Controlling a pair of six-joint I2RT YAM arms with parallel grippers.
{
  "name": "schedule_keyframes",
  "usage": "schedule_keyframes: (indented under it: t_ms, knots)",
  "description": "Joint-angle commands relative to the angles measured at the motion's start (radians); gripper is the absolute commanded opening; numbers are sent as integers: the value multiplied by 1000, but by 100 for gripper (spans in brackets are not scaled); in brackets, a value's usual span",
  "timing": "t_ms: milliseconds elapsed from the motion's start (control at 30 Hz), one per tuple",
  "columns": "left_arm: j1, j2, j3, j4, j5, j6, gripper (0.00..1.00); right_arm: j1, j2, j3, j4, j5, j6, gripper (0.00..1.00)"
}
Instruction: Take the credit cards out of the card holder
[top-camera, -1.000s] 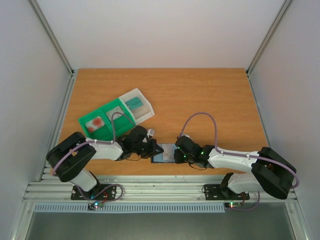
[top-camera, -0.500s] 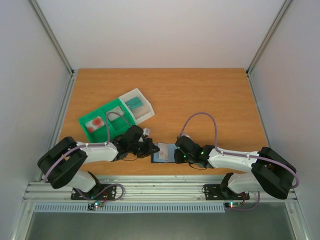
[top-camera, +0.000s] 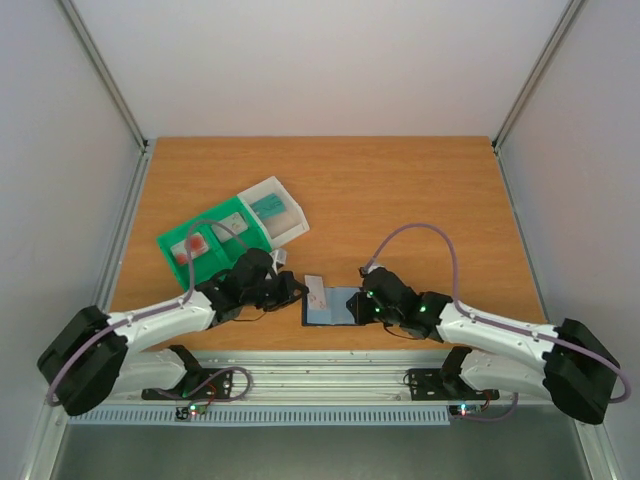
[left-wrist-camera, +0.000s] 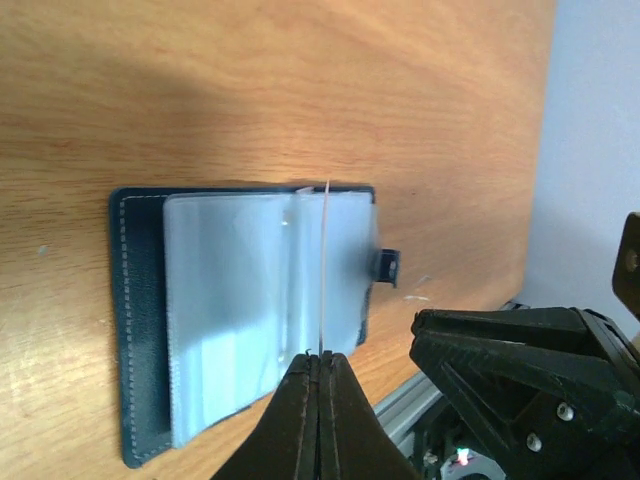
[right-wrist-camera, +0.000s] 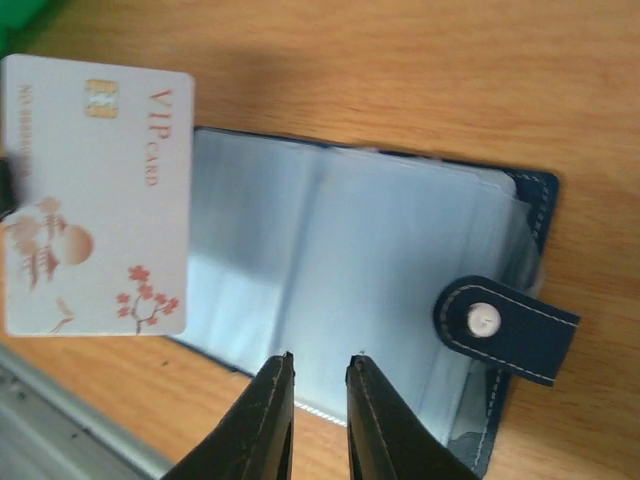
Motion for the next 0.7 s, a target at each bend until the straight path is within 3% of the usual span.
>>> schedule_keyframes:
  t_ms: [0,133,367,667]
  knots:
    - [4,-85,-2,-13,-15,19,0,-6,-107,37,-38,-62,28,21]
    - [4,-163,7,5,21,11,0,-6,-200,77,-73,-134,75,36]
    - [3,-288,-9,92,64,-42,1,-7,-299,75,8,-212,242,56]
    - [-6,-330,-48,253,104,-134,0,-6,-322,60,137,-262,354,67]
